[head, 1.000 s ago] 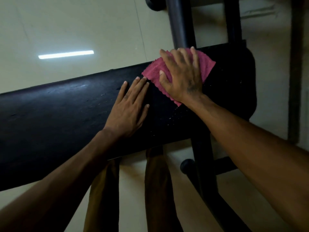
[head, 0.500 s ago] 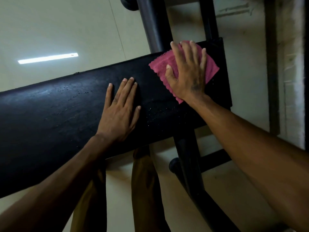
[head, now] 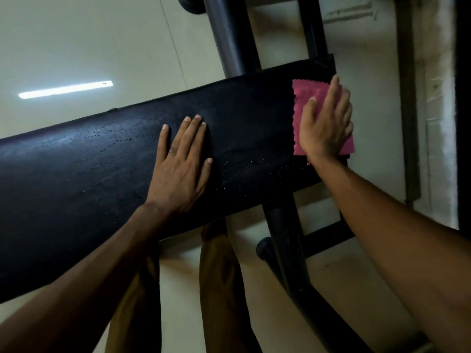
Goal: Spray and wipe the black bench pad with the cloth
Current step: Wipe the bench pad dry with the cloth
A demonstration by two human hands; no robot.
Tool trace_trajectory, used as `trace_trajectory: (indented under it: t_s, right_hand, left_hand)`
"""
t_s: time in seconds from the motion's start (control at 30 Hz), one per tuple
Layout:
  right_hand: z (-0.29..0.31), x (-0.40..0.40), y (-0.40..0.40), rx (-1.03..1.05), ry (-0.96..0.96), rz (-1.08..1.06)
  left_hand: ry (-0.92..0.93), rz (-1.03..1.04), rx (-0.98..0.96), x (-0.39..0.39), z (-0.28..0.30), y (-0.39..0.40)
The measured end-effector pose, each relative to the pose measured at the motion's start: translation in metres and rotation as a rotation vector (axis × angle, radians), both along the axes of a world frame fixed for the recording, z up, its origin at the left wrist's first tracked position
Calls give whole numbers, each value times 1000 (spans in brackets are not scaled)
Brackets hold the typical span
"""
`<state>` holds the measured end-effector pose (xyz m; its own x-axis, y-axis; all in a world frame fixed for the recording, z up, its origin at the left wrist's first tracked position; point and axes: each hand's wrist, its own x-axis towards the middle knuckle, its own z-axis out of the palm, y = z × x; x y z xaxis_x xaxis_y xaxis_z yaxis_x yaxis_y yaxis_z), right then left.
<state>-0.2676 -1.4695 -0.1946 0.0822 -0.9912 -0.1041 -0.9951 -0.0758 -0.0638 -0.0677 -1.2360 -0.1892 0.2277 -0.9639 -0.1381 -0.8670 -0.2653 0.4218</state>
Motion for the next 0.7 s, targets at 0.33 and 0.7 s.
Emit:
trace_trajectory:
  t_s: [0.33, 0.7]
  right_hand:
    - [-6, 8, 76, 0, -49, -467]
    - [-10, 148, 272, -50, -151, -431]
  left_hand:
    - [84, -35, -22, 8, 2, 4]
    - [68, -2, -8, 45, 6, 48]
